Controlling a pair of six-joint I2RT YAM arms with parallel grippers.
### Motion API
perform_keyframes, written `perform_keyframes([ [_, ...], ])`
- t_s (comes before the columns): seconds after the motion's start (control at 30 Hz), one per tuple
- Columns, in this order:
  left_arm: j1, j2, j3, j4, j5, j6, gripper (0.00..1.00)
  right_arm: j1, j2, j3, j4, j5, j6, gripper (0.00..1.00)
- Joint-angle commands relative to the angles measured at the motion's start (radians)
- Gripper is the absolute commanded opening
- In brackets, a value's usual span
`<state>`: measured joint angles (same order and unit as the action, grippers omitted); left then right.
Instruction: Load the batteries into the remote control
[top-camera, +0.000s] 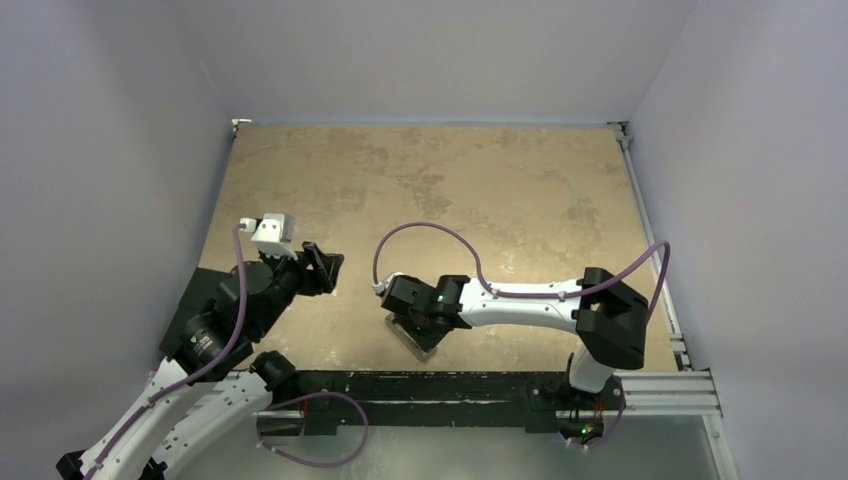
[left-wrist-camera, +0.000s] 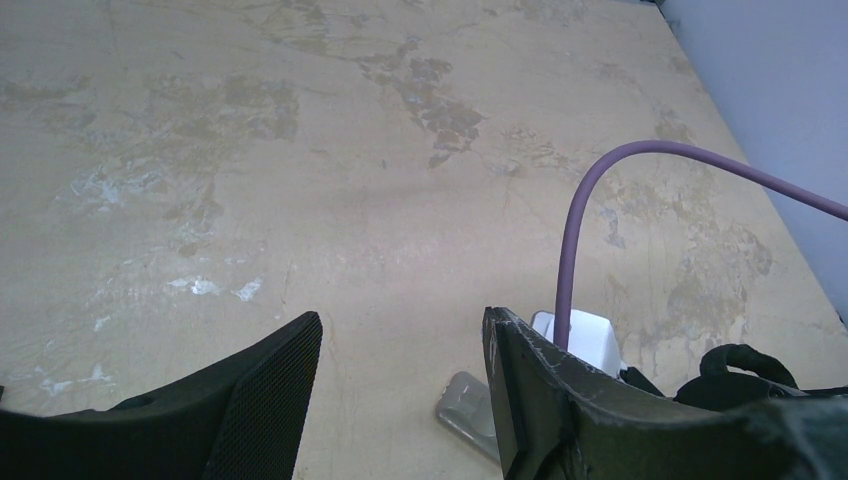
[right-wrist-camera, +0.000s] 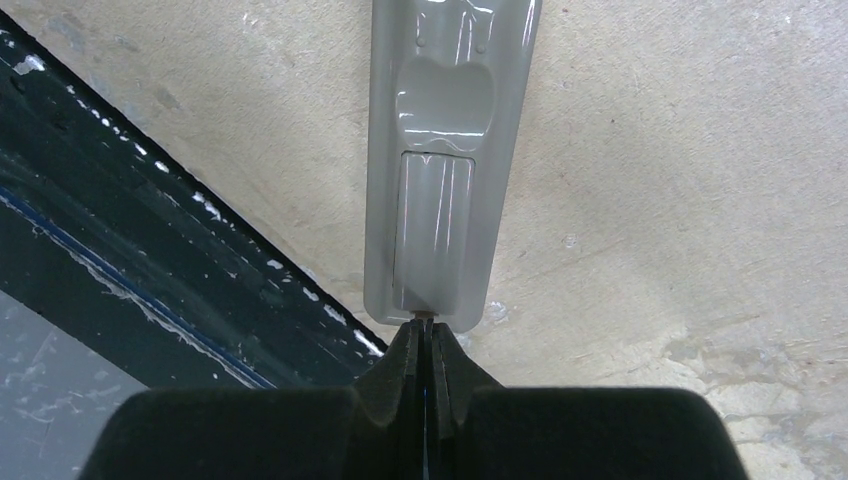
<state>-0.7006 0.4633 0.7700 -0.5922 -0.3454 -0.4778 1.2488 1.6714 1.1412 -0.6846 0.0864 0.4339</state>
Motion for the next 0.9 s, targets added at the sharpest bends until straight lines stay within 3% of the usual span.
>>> perform_keyframes([
  [0.0, 0.006, 0.001, -0.009, 0.033, -0.012, 0.013, 0.60, -0.006, 0.010, 0.017, 0.021, -0.009, 0.002, 0.01],
  [0.87, 0.006, -0.003, -0.009, 0.032, -0.013, 0.012, 0.60, -0.006, 0.046, 0.033, 0.057, -0.013, -0.003, 0.04],
])
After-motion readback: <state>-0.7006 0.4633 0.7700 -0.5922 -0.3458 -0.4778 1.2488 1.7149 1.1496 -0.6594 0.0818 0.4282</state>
